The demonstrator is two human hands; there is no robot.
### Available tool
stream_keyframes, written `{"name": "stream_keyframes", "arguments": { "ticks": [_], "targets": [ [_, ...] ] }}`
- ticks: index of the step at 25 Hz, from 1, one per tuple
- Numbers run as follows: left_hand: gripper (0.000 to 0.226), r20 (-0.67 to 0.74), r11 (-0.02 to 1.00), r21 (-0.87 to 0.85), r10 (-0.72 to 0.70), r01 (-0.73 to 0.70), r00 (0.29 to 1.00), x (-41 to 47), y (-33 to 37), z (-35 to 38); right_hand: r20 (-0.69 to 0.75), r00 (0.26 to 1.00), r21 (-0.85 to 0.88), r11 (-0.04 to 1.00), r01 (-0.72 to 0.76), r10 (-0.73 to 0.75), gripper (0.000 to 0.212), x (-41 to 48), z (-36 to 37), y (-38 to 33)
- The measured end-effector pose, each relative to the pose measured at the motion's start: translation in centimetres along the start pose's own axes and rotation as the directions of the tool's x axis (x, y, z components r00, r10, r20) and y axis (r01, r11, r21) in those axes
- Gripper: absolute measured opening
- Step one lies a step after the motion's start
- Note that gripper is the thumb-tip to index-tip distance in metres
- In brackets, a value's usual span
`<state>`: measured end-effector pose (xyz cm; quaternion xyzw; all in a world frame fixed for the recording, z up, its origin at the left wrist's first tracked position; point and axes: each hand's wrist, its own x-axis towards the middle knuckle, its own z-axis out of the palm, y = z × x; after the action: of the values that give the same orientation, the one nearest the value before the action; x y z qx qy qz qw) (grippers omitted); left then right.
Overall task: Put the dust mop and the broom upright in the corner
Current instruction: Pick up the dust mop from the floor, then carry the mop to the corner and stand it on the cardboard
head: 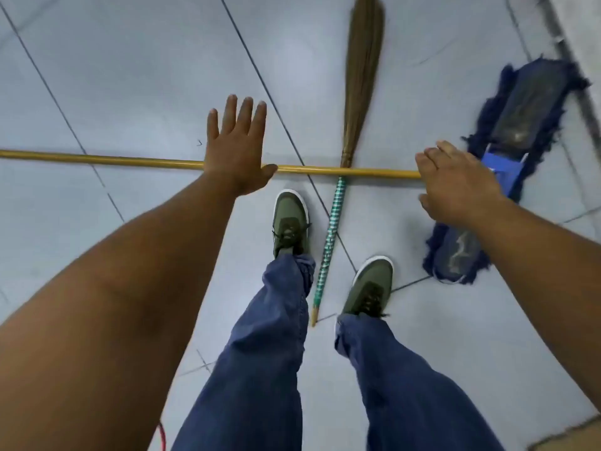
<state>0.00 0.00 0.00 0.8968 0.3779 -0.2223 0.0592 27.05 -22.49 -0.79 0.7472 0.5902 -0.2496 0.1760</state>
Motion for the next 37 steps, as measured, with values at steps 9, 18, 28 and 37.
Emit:
{"name": "stream_keyframes", "arguments": {
  "ticks": [9, 18, 28, 37],
  "targets": [
    [0.038, 0.350, 0.984, 0.166, 0.009, -0.072, 0.937, 12.6, -2.7, 20.6, 0.059, 0.986, 0.123, 0.979, -0.164, 0.157, 0.037, 15.1, 18.1, -2.2],
    [0.022, 0.220, 0.997, 0.072, 0.001, -0.017, 0.975, 8.0, -4.5, 9.0, 0.046, 0.985, 0.068, 0.983, -0.171, 0.169, 0.009, 11.4, 6.0, -1.3],
    [0.038, -0.034, 0.981, 0.184, -0.060, 0.065, 0.998, -5.5, -9.4, -27.5, -0.297, 0.936, 0.144, 0.978, -0.152, 0.190, 0.020, -5.0, -23.9, -3.0],
    [0.027, -0.331, 0.951, 0.286, -0.018, 0.118, 0.943, -17.7, -5.2, -48.2, -0.539, 0.794, 0.177, 0.959, -0.221, 0.283, 0.006, -21.5, -39.2, 0.1]
  ]
}}
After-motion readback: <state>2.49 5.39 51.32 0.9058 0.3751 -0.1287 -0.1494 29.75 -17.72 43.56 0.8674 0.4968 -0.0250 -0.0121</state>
